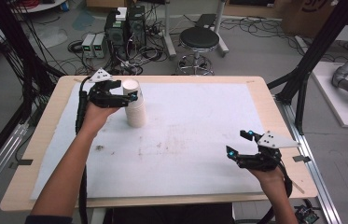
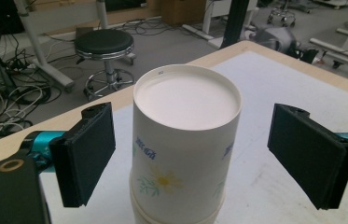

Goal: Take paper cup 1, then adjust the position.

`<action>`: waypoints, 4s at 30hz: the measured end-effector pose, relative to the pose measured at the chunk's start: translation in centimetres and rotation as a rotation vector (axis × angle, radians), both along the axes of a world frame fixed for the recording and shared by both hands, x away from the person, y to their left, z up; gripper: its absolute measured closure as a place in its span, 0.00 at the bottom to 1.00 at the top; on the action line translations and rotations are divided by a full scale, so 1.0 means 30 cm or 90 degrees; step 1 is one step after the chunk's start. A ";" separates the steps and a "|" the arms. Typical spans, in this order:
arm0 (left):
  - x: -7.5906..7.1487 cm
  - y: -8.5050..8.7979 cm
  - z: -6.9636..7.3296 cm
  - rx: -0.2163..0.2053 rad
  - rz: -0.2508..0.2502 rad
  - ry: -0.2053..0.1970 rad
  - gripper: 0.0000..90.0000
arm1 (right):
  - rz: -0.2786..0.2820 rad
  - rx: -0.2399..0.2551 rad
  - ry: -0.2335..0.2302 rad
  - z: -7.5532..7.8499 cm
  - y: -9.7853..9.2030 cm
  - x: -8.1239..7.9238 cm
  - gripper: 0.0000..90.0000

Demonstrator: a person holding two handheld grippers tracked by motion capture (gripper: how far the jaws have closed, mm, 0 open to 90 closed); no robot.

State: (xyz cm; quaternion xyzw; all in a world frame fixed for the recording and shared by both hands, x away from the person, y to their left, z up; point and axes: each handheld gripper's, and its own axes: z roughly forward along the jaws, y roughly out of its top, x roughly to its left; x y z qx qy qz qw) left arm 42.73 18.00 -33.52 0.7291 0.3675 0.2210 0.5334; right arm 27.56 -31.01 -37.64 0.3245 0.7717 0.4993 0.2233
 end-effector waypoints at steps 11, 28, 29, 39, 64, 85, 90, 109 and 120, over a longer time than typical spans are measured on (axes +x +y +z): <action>0.042 -0.013 -0.027 0.005 -0.014 0.005 0.30 | 0.002 0.001 -0.002 0.000 0.001 0.005 0.22; 0.032 0.002 0.038 -0.018 -0.034 -0.036 0.39 | 0.001 0.002 0.002 -0.001 -0.003 0.004 0.22; 0.028 0.004 0.045 -0.024 -0.032 -0.045 0.39 | 0.001 0.002 0.003 -0.001 -0.001 0.004 0.22; -0.002 0.020 0.129 -0.048 -0.034 -0.085 0.40 | 0.001 0.002 -0.001 0.001 -0.002 0.004 0.22; -0.221 0.017 0.204 -0.118 -0.138 -0.135 0.40 | 0.028 0.002 0.012 -0.006 0.043 0.016 0.22; -0.312 -0.104 0.013 -0.092 -0.240 -0.075 0.40 | 0.150 -0.021 0.019 0.023 0.262 0.096 0.22; -0.315 -0.133 -0.022 -0.096 -0.253 -0.062 0.40 | 0.158 -0.023 0.022 0.012 0.267 0.094 0.22; -0.318 -0.207 -0.062 -0.091 -0.293 -0.045 0.40 | 0.192 -0.013 0.036 0.005 0.276 0.086 0.22; -0.340 -0.241 -0.081 -0.096 -0.321 -0.035 0.40 | 0.252 -0.012 0.058 -0.014 0.322 0.074 0.22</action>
